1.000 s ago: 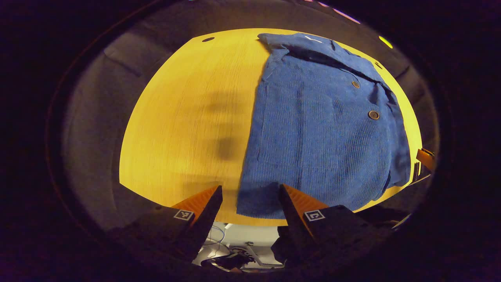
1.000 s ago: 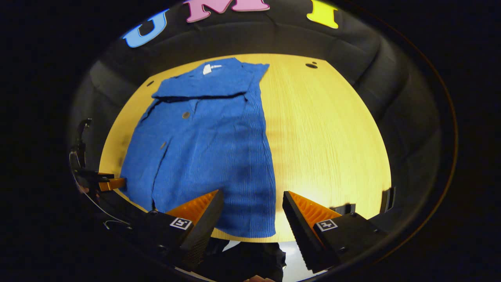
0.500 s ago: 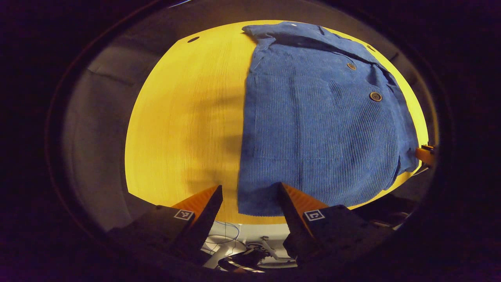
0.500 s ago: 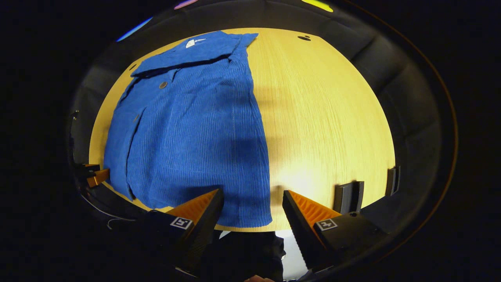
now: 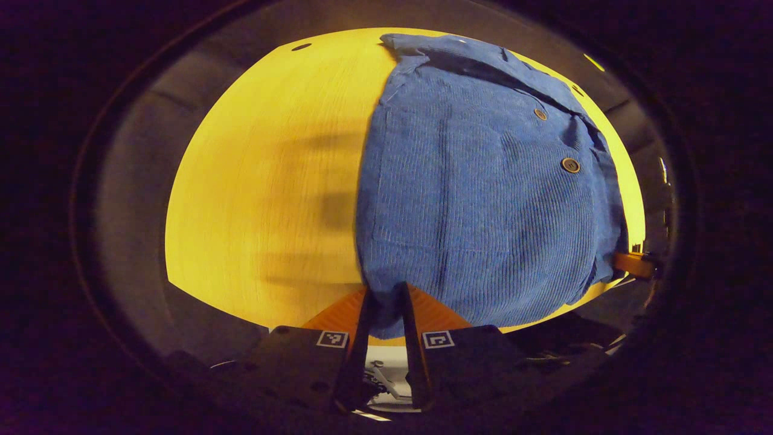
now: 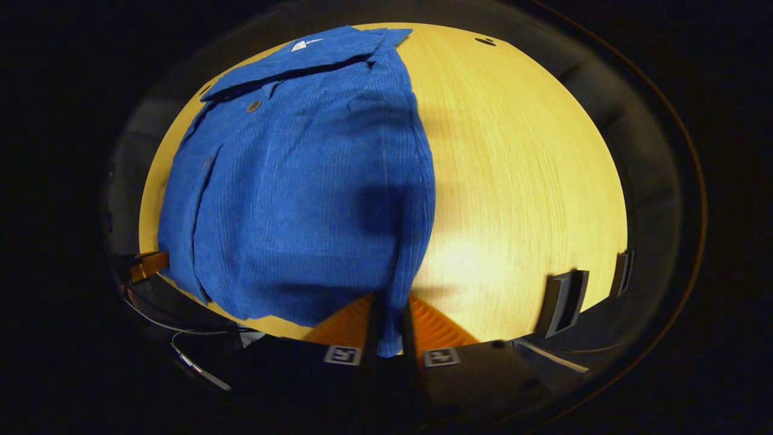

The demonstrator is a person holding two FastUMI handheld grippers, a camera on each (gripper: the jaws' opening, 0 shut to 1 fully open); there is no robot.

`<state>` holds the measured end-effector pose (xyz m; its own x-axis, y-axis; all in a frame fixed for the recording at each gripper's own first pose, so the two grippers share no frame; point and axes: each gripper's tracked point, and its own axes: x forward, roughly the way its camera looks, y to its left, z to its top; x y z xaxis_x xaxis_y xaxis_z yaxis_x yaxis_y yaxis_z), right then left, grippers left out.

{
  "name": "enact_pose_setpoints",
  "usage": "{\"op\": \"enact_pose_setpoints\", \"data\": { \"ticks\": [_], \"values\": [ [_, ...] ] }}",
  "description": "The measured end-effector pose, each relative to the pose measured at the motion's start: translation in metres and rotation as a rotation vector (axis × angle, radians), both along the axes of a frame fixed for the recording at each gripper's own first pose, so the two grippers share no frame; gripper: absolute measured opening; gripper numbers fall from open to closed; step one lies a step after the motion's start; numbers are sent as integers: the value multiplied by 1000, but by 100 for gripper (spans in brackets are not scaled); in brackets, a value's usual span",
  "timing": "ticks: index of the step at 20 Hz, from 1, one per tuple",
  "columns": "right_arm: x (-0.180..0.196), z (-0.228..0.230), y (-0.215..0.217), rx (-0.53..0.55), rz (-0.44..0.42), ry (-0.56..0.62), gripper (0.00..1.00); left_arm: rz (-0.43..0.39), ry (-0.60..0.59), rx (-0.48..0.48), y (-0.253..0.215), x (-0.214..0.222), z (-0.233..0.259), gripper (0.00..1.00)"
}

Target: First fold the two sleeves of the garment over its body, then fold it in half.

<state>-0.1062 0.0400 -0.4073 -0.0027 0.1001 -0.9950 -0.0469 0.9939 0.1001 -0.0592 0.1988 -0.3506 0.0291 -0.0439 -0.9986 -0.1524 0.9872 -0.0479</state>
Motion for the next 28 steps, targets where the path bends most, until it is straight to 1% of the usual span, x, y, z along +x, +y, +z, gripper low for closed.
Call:
{"op": "enact_pose_setpoints", "data": {
  "ticks": [1, 2, 3, 5, 6, 8, 11, 14, 16, 18, 21, 25, 28],
  "values": [
    [0, 3, 1, -4, 16, -9, 5, 31, 11, 9, 0, -4, -3, 14],
    [2, 2, 1, 5, 21, -9, 6, 1, -6, 21, 0, -1, -3, 0],
    [2, 2, 1, 16, 7, -10, 5, -31, -6, 31, -3, -4, -2, 0],
    [2, 2, 1, 39, -29, -1, 5, -28, -16, 29, -3, -3, -5, 0],
    [2, 3, 1, 48, -41, 6, 5, -8, -9, 4, -4, -7, -1, 0],
    [7, 11, 4, 70, -63, -14, 5, 28, -17, -71, -9, -1, 3, 0],
    [23, 36, 13, 104, -69, -77, 5, 34, -53, -116, -9, -2, 18, 0],
    [38, 66, 26, 149, -77, -134, 5, 15, -105, -176, -16, 8, 45, 0],
    [52, 87, 32, 177, -96, -166, 5, -25, -165, -213, -22, 21, 70, 0],
    [72, 108, 37, 206, -120, -209, 5, -57, -236, -237, -20, 37, 95, 0],
    [107, 150, 45, 234, -133, -302, 5, -88, -345, -283, -27, 68, 140, 0],
    [155, 211, 63, 266, -92, -438, 5, -148, -482, -290, -32, 114, 191, 0],
    [212, 245, 79, 278, -67, -550, 5, -139, -564, -301, -30, 159, 221, 0]
  ]
}}
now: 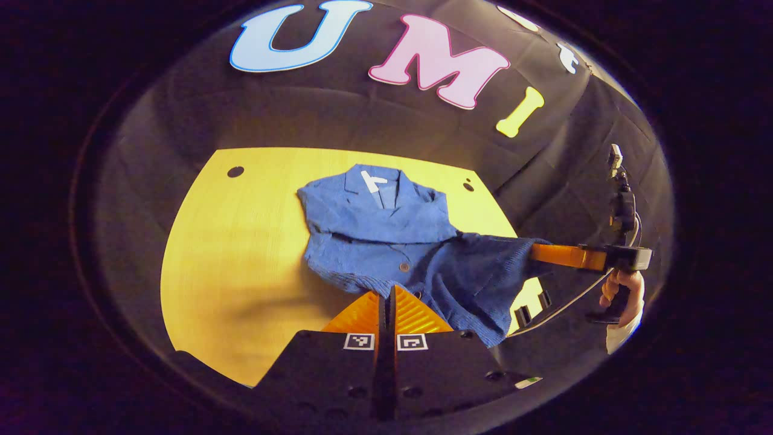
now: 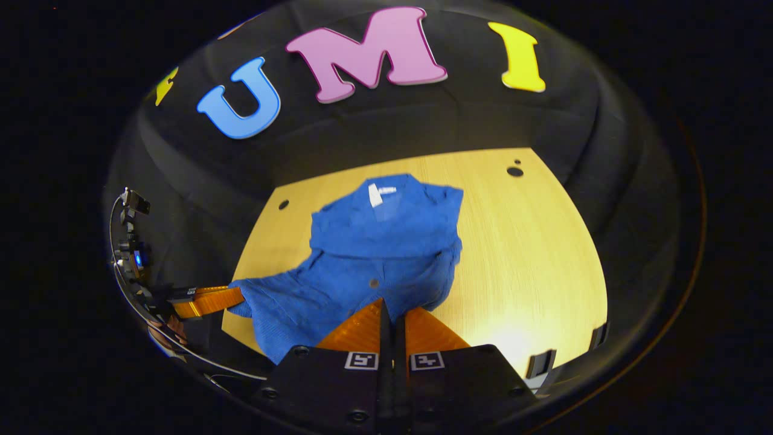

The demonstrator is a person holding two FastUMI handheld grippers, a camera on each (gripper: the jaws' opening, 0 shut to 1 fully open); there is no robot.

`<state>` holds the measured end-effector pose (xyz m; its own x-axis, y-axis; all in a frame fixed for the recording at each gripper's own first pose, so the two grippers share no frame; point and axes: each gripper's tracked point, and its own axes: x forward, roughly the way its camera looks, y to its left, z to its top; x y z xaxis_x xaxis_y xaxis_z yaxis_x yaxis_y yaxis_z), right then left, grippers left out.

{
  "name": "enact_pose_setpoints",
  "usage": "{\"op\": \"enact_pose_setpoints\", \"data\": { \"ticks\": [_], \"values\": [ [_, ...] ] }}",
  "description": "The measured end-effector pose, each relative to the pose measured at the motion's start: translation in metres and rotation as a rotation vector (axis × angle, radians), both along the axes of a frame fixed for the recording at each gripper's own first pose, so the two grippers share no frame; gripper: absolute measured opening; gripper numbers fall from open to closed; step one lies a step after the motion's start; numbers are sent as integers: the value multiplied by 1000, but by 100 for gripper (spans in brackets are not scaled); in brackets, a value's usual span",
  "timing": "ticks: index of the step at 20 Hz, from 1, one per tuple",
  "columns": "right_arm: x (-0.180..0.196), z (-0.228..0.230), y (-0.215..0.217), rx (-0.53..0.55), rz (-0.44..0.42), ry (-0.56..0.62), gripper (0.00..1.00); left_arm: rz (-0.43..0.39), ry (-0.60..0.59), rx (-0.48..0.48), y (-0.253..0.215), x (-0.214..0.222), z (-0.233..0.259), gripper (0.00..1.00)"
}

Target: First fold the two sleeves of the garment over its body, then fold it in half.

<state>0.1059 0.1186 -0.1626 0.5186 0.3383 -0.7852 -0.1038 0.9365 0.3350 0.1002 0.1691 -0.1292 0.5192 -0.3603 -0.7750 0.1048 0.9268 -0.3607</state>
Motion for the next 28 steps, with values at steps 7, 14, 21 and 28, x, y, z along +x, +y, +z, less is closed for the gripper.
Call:
{"op": "enact_pose_setpoints", "data": {
  "ticks": [7, 14, 21, 28],
  "values": [
    [179, -8, -4, -39, -20, -149, 5, 209, -55, -66, 40, 157, 22, 0],
    [293, -201, -35, -219, 53, -6, 4, 377, 204, 199, 82, 267, -92, 0],
    [291, -268, -33, -355, 229, 2, 6, 337, 282, 222, 79, 256, -85, 18],
    [301, -226, -11, -323, 207, -216, 98, 354, -28, 276, 83, 266, -16, 84]
  ]
}}
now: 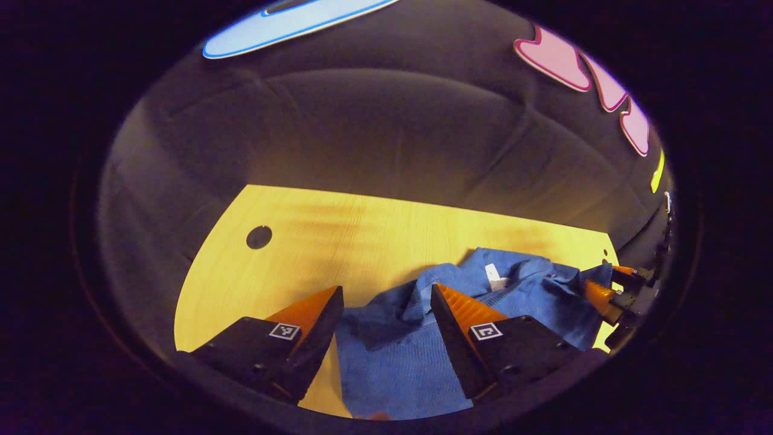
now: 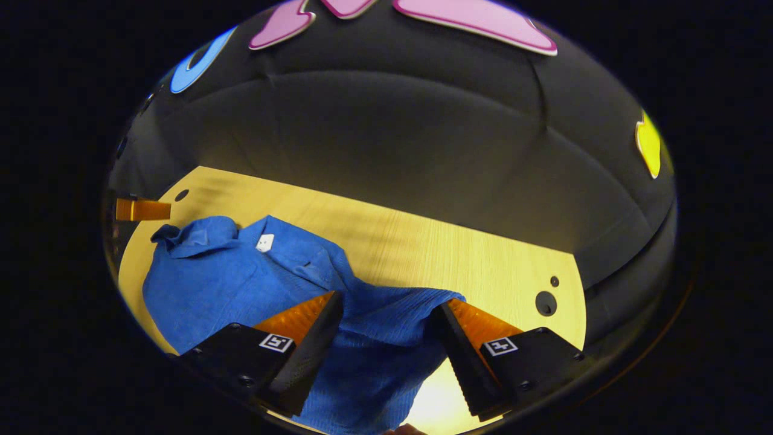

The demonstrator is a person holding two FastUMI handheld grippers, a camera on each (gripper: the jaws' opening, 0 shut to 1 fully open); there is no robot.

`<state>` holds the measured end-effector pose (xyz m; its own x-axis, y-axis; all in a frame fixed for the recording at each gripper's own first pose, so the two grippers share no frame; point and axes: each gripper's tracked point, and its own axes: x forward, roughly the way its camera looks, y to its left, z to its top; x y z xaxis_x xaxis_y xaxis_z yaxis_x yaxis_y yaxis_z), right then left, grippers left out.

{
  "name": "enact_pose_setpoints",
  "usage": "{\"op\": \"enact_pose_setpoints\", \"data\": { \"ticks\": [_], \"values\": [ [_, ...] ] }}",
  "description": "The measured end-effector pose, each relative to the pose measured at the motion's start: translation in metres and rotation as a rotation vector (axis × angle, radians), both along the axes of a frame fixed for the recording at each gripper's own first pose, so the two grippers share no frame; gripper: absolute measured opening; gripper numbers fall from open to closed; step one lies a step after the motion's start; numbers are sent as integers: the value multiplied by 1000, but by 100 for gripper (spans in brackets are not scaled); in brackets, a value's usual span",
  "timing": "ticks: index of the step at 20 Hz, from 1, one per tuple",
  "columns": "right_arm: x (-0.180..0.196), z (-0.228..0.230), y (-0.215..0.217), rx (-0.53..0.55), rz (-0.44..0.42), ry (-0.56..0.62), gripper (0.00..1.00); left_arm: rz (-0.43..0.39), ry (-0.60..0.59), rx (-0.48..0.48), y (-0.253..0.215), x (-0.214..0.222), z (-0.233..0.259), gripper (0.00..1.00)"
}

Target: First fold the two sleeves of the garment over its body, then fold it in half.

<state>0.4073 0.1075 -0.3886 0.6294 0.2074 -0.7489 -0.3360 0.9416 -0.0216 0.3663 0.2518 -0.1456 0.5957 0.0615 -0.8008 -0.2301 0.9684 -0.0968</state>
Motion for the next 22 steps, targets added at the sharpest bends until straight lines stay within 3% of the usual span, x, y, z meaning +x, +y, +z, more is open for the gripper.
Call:
{"op": "enact_pose_setpoints", "data": {
  "ticks": [2, 5, 10, 13, 17, 22],
  "values": [
    [-7, 20, 9, 6, 22, -53, 98, -47, -58, 38, -12, -10, 15, 84],
    [-11, 50, 23, 100, 24, -89, 98, -138, -94, 132, -28, -29, 22, 85],
    [-18, 80, 24, 334, -102, 0, 98, -168, -120, 113, -51, -58, 38, 85],
    [-8, 100, -20, 234, -135, -102, 99, -149, -185, 129, -54, -63, 58, 85],
    [-40, 165, -44, 141, -105, -294, 99, -154, -302, 137, -78, -89, 106, 85],
    [-135, 279, -40, 182, -137, -508, 98, -211, -480, 232, -104, -155, 181, 85]
  ]
}}
